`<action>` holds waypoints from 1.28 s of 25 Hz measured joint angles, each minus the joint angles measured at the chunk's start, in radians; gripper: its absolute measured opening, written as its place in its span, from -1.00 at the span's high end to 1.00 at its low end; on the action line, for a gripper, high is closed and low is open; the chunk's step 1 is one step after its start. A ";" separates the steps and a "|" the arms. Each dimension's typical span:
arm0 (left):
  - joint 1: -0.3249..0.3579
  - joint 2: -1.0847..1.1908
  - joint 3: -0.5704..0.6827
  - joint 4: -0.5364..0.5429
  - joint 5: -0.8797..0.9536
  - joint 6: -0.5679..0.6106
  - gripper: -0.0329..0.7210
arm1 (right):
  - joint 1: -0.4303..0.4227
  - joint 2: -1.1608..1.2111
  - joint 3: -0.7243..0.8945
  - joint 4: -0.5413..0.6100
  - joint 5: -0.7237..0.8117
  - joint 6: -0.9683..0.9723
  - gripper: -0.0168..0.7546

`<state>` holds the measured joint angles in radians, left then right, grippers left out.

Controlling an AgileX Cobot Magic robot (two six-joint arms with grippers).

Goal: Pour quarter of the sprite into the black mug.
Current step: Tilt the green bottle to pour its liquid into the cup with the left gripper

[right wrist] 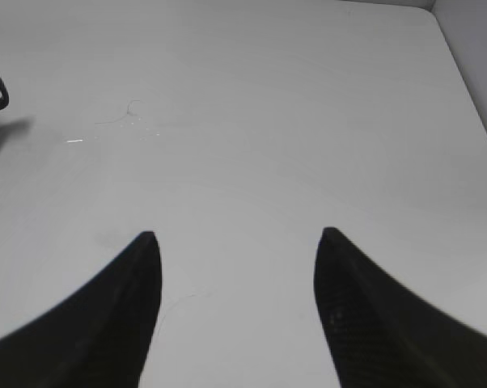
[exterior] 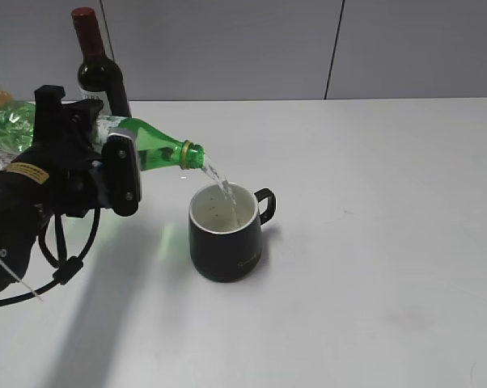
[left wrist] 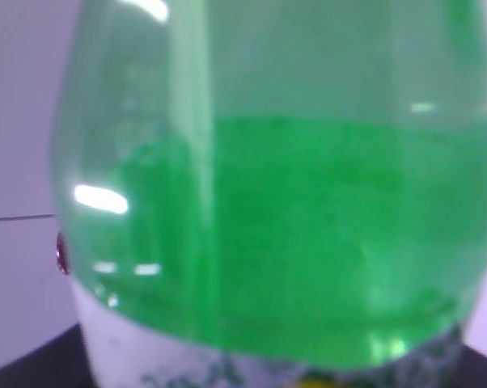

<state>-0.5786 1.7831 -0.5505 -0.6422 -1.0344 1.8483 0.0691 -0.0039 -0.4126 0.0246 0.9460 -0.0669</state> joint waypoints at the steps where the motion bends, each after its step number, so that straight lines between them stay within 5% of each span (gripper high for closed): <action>1: 0.000 0.000 0.000 0.000 -0.004 0.005 -0.32 | 0.000 0.000 0.000 0.000 0.000 0.000 -0.23; 32: 0.000 0.000 0.000 0.028 0.014 0.004 -0.32 | 0.000 0.000 0.000 0.000 0.000 0.000 -0.23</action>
<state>-0.5786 1.7831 -0.5505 -0.6146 -1.0204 1.8519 0.0691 -0.0039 -0.4126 0.0246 0.9460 -0.0669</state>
